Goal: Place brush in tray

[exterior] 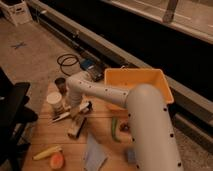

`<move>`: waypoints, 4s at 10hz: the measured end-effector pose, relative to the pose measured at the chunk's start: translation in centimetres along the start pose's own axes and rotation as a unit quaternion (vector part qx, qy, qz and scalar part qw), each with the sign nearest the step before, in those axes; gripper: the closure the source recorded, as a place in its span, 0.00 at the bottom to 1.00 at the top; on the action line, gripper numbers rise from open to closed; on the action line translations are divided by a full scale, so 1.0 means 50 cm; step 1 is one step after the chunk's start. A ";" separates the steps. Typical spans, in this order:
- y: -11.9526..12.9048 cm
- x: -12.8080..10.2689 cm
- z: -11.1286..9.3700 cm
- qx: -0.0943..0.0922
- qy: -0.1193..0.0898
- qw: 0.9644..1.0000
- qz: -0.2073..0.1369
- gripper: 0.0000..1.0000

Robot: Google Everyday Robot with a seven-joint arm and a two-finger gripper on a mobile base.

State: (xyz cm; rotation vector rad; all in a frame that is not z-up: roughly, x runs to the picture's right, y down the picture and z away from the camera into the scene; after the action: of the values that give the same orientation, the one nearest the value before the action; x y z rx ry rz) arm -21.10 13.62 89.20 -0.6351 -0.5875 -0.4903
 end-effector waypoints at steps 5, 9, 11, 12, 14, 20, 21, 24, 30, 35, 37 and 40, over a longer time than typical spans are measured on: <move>0.028 0.008 0.003 -0.001 0.014 1.000 0.021 1.00; 0.001 0.003 -0.078 0.006 0.064 0.998 0.024 1.00; -0.017 0.009 -0.123 0.020 0.081 0.996 0.022 1.00; -0.027 0.009 -0.143 0.027 0.089 0.995 0.019 1.00; -0.046 0.026 -0.193 0.049 0.098 0.994 0.021 1.00; -0.108 0.139 -0.424 0.150 0.130 0.979 0.051 1.00; -0.103 0.158 -0.449 0.158 0.138 0.976 0.056 1.00; -0.037 0.254 -0.546 0.186 0.164 0.964 0.096 1.00; 0.058 0.368 -0.595 0.187 0.172 0.954 0.161 1.00; 0.059 0.369 -0.593 0.186 0.171 0.954 0.162 1.00; 0.061 0.372 -0.594 0.187 0.172 0.953 0.165 1.00; 0.092 0.438 -0.587 0.189 0.164 0.943 0.221 1.00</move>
State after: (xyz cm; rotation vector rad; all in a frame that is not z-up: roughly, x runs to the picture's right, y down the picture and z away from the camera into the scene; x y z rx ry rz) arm 7.91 -8.04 82.09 -0.2905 -0.1976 -0.0488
